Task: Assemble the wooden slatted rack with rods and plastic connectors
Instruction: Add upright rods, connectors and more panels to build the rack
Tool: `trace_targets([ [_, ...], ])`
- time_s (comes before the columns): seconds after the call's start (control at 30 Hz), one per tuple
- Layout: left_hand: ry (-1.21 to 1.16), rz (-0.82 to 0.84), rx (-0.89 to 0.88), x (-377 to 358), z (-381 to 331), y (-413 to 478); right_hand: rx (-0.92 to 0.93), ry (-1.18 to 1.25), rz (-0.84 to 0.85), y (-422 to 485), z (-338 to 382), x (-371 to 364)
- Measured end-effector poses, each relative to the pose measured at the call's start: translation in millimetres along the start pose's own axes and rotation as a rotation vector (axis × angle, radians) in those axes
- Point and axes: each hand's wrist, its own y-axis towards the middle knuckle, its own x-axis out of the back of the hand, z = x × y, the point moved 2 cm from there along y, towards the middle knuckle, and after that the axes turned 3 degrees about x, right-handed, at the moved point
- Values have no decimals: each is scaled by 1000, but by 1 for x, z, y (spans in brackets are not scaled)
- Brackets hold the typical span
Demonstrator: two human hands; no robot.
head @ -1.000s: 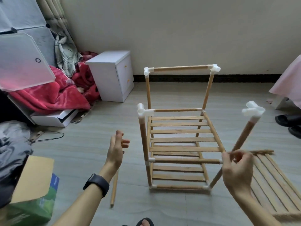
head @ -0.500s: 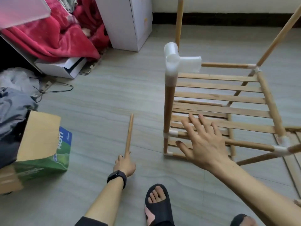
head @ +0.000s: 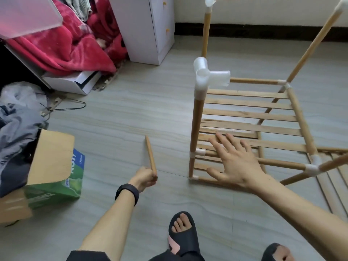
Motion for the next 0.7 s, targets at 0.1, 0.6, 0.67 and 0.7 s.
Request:
trace_targets([
  [0.1,-14,11,-241,19,-60,-59,-31,287,146,0,-7,25],
  [0.6,725,-605,-1847,-23,-240,-329,-52,1840,-838,-98,-8,226],
  [0.67,332,-445,-1567,-40,-238,-325,-172,1851,-929,-109,-18,215],
  [0.7,155,-340,-1338,-49,-235,-317,-230,1880,-943,-113,-21,207],
])
